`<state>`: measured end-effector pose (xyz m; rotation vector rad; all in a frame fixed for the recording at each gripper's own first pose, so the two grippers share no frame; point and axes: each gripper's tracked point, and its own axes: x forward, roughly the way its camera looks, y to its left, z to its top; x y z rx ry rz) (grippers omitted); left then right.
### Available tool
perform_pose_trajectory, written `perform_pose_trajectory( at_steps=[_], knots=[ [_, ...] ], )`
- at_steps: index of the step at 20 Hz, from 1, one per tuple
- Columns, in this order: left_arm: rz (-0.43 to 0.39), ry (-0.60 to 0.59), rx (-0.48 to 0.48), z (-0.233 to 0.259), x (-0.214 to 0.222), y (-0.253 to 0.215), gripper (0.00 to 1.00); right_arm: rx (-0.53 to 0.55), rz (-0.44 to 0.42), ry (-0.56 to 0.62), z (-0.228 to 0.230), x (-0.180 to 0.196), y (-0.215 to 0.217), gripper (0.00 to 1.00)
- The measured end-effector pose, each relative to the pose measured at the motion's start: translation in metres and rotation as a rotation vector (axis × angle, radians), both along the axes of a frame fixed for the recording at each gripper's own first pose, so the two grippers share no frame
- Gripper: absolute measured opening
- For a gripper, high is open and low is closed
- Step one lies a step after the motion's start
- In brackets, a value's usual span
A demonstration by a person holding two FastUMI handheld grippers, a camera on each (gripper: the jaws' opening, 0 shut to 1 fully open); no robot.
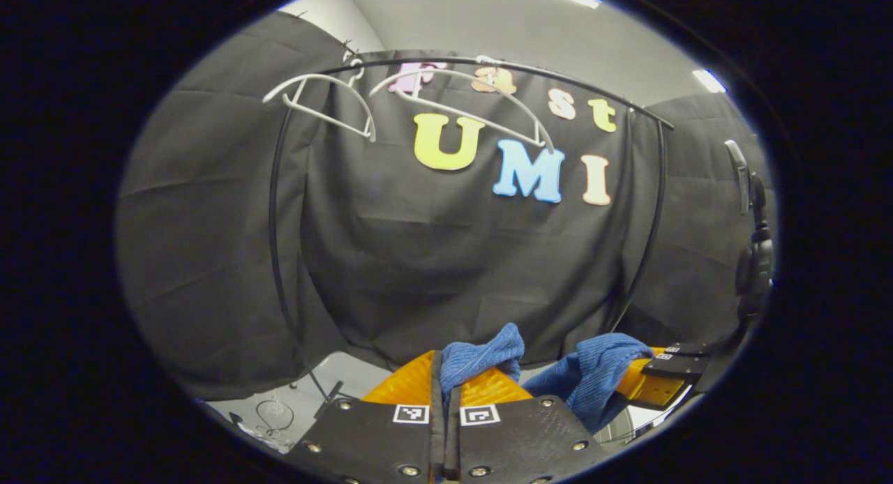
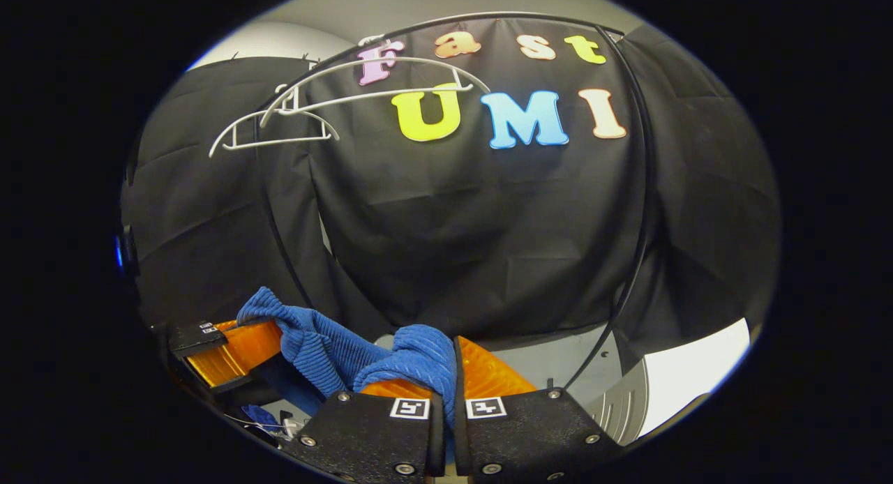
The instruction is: Grasp the clothes on the hanger with both hands and then place them into the laundry hamper below.
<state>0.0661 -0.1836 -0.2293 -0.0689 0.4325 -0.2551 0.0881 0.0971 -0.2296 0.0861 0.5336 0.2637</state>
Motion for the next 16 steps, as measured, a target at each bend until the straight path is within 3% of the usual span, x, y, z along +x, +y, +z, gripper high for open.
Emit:
perform_pose_trajectory(
  at_steps=[6,16],
  knots=[
    [0.018,0.118,0.061,-0.074,0.001,0.007,0.00,-0.061,0.016,0.113,-0.068,-0.014,-0.005,0.05],
    [0.007,0.285,0.179,-0.171,-0.041,0.014,0.01,-0.182,0.064,0.245,-0.140,-0.054,-0.018,0.05]
  ],
)
